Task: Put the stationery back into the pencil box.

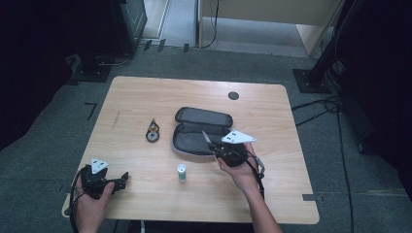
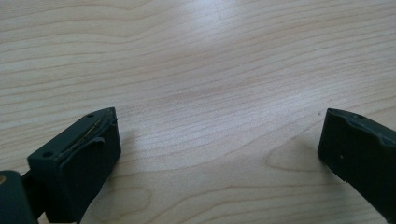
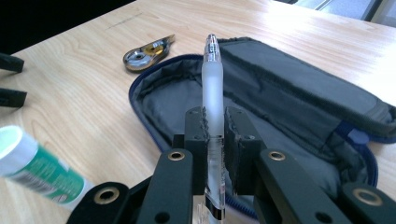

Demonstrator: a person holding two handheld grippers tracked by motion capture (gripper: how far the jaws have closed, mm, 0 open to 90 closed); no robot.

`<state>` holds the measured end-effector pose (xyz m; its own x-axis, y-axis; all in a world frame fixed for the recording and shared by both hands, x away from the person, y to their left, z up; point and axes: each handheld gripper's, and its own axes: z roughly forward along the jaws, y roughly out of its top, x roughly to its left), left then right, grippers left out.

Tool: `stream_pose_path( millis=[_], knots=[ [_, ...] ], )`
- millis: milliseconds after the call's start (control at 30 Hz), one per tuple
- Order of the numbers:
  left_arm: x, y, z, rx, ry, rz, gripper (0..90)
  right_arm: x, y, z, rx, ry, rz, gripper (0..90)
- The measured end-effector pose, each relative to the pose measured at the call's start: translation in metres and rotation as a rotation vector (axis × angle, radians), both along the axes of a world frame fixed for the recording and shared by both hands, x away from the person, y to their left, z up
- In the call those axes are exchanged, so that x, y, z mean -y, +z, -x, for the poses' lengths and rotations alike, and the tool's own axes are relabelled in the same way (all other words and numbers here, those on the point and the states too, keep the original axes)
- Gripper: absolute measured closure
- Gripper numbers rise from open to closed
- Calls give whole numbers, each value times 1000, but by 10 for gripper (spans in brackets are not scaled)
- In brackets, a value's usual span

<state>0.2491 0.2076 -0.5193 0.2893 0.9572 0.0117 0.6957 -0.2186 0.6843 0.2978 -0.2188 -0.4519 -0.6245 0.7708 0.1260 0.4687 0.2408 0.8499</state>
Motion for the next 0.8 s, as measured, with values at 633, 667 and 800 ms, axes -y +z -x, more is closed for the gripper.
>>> stream_pose_path(
  millis=[633, 667, 800],
  knots=[
    [0, 0, 0, -1, 0, 0, 0, -4, 10, -37, -2, -13, 13, 805],
    [0, 0, 0, 0, -1, 0, 0, -5, 11, -40, 0, -16, 11, 806],
    [0, 0, 0, -1, -1, -1, 0, -7, 12, -44, 4, -14, 24, 805]
  ],
)
